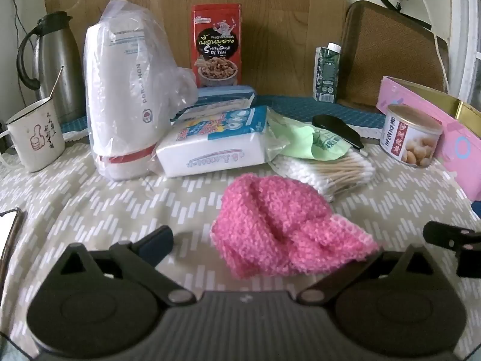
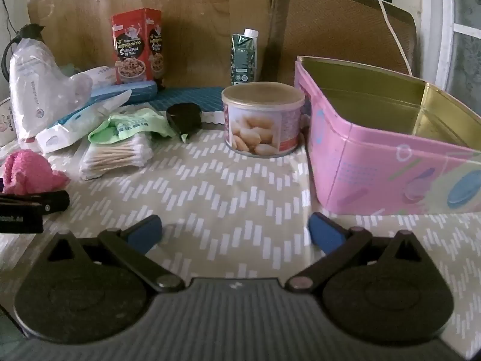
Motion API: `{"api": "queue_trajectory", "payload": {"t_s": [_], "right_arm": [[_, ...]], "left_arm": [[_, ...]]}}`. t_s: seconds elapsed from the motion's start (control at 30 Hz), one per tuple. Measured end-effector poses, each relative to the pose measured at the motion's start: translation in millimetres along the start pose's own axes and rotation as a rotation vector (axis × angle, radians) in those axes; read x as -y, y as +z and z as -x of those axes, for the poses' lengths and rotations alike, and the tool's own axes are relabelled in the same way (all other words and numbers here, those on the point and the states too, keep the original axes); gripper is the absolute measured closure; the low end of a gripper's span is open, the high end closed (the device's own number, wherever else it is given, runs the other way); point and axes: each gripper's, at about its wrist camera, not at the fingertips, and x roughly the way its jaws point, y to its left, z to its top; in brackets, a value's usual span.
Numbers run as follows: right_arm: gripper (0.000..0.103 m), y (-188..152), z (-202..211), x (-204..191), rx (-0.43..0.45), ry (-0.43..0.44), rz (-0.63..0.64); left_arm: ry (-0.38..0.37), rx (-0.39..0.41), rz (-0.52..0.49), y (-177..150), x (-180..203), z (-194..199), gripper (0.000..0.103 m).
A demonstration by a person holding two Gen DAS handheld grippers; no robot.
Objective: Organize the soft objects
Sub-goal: 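Lower the left tool onto the pink knitted item and close it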
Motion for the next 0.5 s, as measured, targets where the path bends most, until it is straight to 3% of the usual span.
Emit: {"api": "queue_trajectory", "payload": {"t_s": [0.1, 0.2, 0.3, 0.43, 0.5], "right_arm": [[0.0, -0.6, 0.9, 0.0, -0.002, -0.001, 0.001], [0.0, -0.9, 1.7, -0.6, -0.001, 0.002, 0.005], [0.0, 0.7, 6.8, -7.8, 0.003, 0.029, 0.029], [0.026, 1.2, 12.4, -23.9, 0.036, 0.08, 0.128], [0.037, 0.4, 16.1, -32.4, 0.035, 0.142, 0.142]], "left_arm": [[-0.067, -0.008, -0.071, -2.6, -8.9, 6.0, 0.0], [-0.11, 0.032, -0.135, -14.8, -13.2, 27.9, 0.0], [-0.11, 0.015, -0.098, -12.4, -27.2, 30.5, 0.0], [-0.151, 0.036, -0.005, -9.3, -53.6, 39.4, 0.003], [-0.188, 0.045, 0.052, -2.9, -67.3, 45.3, 0.013]]}}
